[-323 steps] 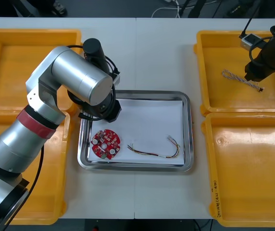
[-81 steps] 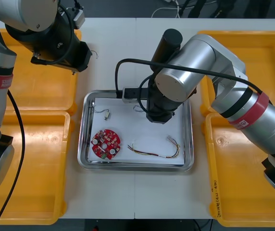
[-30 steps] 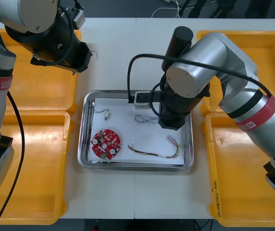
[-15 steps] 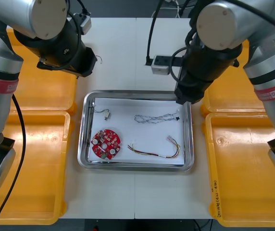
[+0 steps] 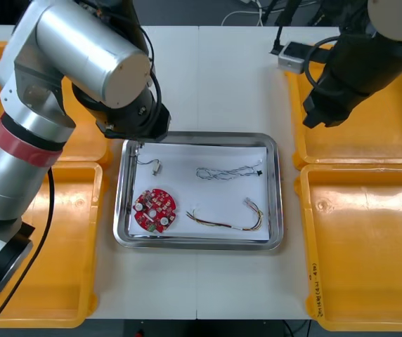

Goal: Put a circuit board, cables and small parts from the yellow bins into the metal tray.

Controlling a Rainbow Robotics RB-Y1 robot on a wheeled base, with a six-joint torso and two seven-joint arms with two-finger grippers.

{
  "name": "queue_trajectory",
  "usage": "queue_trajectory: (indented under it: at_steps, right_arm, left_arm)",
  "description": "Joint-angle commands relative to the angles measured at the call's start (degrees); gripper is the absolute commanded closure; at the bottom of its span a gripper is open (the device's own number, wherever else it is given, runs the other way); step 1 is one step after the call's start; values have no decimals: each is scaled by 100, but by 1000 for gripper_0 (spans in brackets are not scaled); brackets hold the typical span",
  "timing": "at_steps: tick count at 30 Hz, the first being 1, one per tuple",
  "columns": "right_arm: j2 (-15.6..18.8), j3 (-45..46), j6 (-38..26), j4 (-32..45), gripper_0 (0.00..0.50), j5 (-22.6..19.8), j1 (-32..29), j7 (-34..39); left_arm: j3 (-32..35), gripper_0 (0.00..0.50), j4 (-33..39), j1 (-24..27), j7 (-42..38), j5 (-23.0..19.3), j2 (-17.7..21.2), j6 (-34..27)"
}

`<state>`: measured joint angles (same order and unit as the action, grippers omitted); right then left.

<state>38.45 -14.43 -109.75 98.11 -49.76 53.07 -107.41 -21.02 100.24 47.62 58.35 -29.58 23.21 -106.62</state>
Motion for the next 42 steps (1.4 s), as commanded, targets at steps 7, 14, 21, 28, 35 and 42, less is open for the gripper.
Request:
queue_trajectory:
  at_steps: [7,14,21,28,35,42]
  right_arm:
    - [585,942,-25,508,0,-131,-526,1389]
    - [778,1126,-25,885,0,-148,-939,2417]
    - [945,1232,-25,1237,0,-131,-1291,3314]
    - [1033,1408,-25,1527,0,-78,-1686,3964]
    - [1103,1821,-25,1589,0,-122,-2161,4087]
    - [1218,2304,-25,1597,0,-104,-2715,4122]
  left_arm:
    - [-790,500,163,-393,-35,137,-115,748]
    - [-1088,500,145,-622,-123,172,-124,1205]
    - [-1229,500,-127,-710,-131,277,-150,1592]
    - [-1264,500,-470,-710,-96,506,-282,1890]
    - [-1255,500,-496,-727,-79,506,-291,1882]
    - [-1255,402,-531,-727,-87,541,-273,1882]
